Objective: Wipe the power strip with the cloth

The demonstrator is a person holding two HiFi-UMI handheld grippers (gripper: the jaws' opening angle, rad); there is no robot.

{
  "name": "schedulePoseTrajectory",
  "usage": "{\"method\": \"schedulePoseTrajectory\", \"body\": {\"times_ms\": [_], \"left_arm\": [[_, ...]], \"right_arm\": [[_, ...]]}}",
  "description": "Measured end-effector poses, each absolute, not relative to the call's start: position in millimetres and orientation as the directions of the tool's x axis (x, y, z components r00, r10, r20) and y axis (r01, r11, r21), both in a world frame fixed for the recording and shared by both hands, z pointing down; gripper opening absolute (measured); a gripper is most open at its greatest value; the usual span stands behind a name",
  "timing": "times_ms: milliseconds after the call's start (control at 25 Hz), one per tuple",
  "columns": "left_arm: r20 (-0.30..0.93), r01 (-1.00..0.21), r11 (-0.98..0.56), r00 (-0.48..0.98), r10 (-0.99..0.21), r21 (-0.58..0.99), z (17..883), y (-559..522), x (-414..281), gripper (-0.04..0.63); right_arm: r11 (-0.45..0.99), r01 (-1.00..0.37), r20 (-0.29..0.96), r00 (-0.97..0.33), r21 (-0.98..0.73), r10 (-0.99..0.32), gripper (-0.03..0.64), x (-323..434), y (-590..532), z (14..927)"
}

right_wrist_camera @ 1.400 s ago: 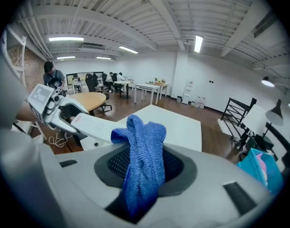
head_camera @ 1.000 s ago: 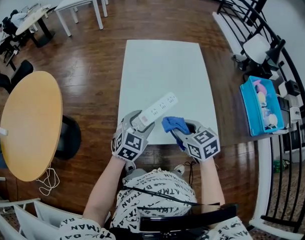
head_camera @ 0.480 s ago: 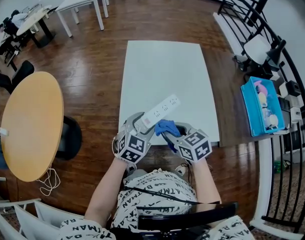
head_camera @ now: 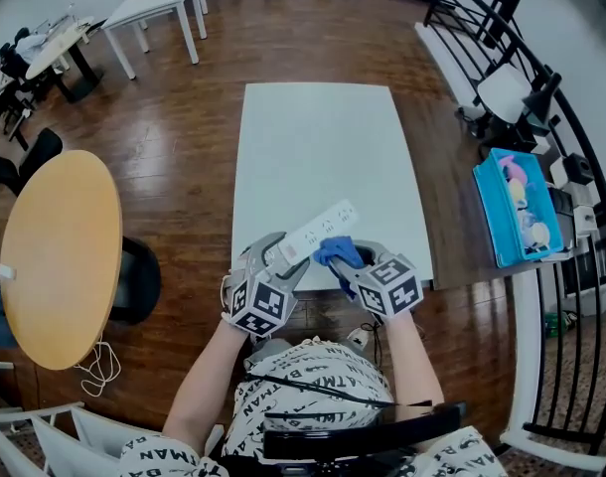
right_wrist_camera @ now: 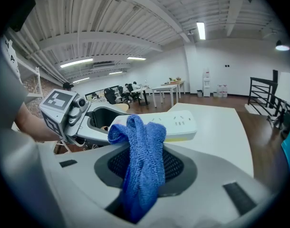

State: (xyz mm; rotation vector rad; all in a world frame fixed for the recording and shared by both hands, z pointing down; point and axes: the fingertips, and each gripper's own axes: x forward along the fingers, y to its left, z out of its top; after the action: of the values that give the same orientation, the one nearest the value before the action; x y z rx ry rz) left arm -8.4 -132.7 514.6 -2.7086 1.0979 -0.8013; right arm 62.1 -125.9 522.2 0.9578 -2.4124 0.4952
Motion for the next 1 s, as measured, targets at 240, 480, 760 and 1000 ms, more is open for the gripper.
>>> {"method": "schedulePoseTrajectory", "body": {"times_ms": [240,480,760,1000], "left_arm": [[0.425,-0.589,-0.748,0.618,-0.661,-0.306,510,-125,-13,0.282],[0.435,-0.537,-0.770,0.636,-0.638,-0.344,508,-114,-10,0.282],[0.467,-0.408,-0.802,0.660,-0.589,-0.435,512,-92,4,0.282],[0.489,-0.311,-0.811,0.672,-0.556,-0.495,517,-79,5,0.282]], "right_arm": [[0.639,-0.764,0.581,-0.560,-0.087,-0.591,0.135,107,-146,517],[0.598,-0.801,0.614,-0.482,-0.021,-0.625,0.135,152,-166,516],[0.652,-0.758,0.645,-0.490,0.018,-0.587,0.135,160,-171,510],[0.740,-0.670,0.700,-0.499,0.063,-0.511,0.135,149,-163,513]]}}
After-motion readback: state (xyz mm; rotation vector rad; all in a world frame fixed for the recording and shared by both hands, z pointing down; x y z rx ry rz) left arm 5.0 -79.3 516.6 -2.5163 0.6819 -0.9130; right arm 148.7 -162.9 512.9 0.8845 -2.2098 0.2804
